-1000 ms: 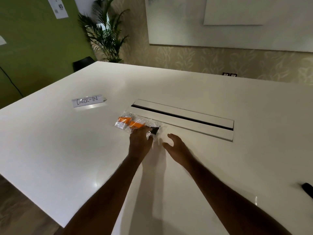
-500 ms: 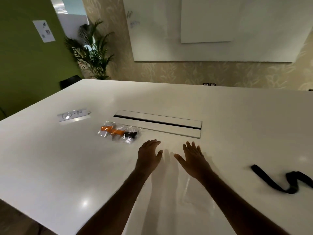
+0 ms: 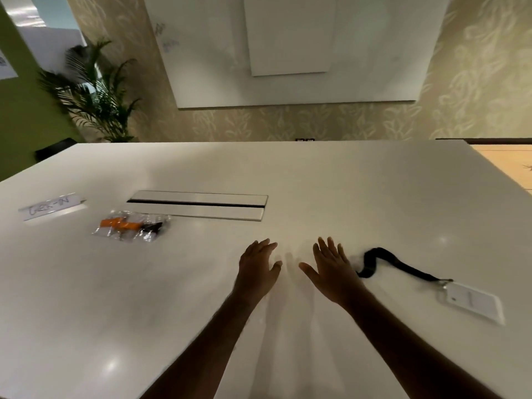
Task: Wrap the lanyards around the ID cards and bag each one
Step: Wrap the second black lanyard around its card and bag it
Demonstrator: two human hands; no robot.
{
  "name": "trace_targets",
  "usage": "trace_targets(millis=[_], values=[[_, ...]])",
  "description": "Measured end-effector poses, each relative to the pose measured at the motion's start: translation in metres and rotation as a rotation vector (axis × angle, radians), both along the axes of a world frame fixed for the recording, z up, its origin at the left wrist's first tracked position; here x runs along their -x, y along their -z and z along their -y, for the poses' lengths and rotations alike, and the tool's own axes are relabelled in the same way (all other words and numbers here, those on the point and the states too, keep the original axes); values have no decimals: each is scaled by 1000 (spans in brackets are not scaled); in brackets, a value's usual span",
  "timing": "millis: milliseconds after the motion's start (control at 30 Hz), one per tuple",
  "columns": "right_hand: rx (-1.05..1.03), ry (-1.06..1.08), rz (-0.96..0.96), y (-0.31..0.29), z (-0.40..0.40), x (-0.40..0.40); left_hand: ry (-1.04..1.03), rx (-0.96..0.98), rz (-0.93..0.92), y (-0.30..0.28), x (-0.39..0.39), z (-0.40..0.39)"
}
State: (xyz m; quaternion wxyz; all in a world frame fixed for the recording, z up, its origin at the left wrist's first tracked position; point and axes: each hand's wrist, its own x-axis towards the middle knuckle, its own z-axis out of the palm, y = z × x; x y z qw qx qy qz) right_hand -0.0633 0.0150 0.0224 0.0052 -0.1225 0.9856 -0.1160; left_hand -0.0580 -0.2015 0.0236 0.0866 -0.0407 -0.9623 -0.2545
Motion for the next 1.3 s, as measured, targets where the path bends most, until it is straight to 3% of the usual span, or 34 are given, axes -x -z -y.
trace_targets(millis=[600,1033,1300], values=[[138,127,-174,0,-177,-73,204,-68,-20,24,-41,-181],[98,437,193,9,-271,-82,174,-84,-64,27,-45,-211],[51,442,162,2,-264,-81,165,-77,-93,24,-44,-211]])
